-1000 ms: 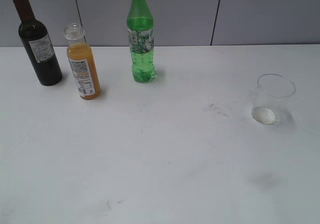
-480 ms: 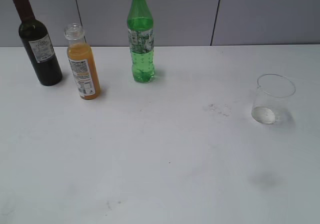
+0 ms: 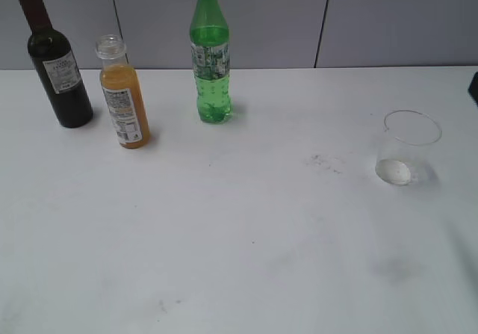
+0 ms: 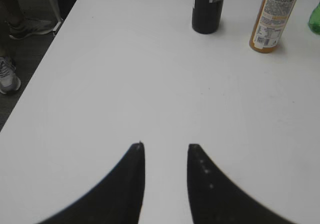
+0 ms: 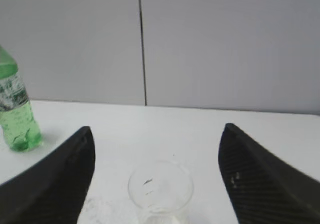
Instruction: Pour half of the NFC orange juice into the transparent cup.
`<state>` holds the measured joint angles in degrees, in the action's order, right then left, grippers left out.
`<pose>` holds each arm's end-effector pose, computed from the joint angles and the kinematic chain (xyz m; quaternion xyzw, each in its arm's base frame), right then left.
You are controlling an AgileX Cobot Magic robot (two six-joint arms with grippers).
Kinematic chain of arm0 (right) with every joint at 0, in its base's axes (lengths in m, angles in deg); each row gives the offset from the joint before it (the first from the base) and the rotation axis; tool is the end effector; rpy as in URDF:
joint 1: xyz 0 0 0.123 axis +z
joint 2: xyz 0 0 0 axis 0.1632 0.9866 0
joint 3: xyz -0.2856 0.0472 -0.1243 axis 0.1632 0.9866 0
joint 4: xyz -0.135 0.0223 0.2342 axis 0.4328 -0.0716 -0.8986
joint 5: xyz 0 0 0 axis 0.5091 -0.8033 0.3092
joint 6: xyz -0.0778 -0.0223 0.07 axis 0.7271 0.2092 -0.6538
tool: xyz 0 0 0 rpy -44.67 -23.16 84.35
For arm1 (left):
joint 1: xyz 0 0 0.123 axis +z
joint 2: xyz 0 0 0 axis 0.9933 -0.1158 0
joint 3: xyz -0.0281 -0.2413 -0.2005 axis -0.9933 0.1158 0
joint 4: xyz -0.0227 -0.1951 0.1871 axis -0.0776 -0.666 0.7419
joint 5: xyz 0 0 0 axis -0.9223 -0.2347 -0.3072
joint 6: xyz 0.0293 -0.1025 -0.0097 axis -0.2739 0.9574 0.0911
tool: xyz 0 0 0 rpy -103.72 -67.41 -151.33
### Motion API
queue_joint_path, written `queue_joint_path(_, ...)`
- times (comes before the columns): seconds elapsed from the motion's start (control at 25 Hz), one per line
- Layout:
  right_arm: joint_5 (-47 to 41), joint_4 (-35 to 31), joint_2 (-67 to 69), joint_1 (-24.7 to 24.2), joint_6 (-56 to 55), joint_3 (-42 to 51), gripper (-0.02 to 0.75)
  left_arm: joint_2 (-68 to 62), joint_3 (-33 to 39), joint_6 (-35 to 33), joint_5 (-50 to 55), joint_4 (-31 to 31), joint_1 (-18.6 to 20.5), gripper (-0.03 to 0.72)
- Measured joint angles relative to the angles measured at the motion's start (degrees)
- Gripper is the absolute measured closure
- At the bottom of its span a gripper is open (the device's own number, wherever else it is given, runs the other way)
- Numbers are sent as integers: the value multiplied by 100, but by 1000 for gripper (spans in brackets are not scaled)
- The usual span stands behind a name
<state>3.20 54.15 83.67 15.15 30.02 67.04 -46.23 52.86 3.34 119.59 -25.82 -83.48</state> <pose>0.1830 0.0273 0.2515 -0.0873 0.7282 0.0437 0.6784 -0.0043 0.0024 0.2708 0.0056 0.8653 0.0151 0.5010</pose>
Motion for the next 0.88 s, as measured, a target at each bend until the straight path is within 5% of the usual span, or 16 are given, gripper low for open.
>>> queue_joint_path(0.56, 1028, 171, 2468, 22, -73, 35, 141, 0, 0, 0, 0, 0, 0, 449)
queue_joint_path(0.88, 1868, -232, 3692, 24, -130, 52, 67, 0, 0, 0, 0, 0, 0, 449)
